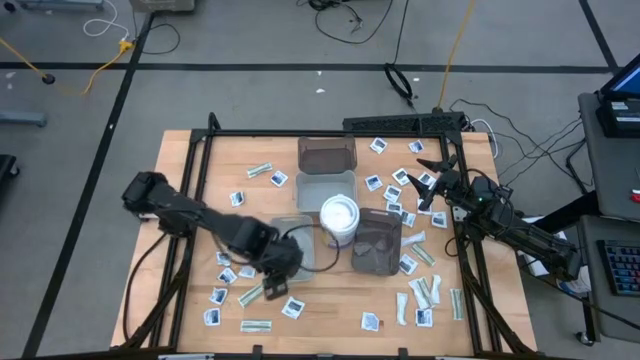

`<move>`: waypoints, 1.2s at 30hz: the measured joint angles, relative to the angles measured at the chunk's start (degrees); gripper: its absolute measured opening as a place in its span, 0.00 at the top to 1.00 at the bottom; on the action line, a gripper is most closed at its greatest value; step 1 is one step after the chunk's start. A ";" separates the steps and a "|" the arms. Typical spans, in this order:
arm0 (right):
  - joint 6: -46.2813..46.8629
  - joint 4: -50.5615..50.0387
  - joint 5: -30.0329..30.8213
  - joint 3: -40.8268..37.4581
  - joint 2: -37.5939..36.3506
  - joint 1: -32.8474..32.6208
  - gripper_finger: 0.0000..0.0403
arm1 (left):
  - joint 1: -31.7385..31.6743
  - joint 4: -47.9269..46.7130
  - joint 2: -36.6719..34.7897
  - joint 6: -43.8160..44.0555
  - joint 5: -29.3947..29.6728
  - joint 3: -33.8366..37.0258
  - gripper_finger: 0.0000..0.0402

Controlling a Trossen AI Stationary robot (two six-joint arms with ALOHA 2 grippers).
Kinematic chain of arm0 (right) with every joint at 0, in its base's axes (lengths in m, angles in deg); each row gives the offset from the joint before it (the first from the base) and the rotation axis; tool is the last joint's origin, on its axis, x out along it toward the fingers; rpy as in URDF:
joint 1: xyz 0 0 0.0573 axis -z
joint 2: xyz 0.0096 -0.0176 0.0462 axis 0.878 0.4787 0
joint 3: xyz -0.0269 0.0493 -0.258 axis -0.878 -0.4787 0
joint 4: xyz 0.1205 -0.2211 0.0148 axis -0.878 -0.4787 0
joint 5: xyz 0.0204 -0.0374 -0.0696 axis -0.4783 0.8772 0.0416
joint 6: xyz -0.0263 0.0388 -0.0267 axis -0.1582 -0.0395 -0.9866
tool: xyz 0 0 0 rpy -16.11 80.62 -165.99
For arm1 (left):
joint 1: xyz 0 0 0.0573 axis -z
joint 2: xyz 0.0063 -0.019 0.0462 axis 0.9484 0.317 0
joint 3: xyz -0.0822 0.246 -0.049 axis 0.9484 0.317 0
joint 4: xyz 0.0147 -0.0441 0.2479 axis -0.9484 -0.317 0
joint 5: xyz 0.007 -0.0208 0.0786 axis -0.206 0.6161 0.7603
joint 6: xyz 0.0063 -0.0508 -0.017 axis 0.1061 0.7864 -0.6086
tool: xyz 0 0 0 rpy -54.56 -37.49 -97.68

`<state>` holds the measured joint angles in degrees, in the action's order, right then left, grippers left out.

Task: Pick & Place First Aid Supplies
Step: Put the bandage into the top gray bin

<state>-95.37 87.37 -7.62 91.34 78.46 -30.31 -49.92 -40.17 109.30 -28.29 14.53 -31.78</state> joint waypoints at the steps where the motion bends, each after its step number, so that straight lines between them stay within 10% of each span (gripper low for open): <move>1: 0.00 0.00 0.00 0.01 0.00 -0.01 0.35 | 0.98 0.32 -0.48 0.00 0.02 0.31 0.43; 18: 0.00 0.00 -0.02 -0.01 0.00 0.00 0.35 | 17.58 13.72 -9.16 22.72 -1.30 19.78 0.47; 36: 0.00 -0.02 -0.01 0.01 0.00 0.00 0.35 | 20.30 26.49 0.16 31.30 6.91 28.88 0.55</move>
<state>-95.37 87.35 -7.63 91.35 78.46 -30.31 -29.63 -13.68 109.46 3.01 21.44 -2.90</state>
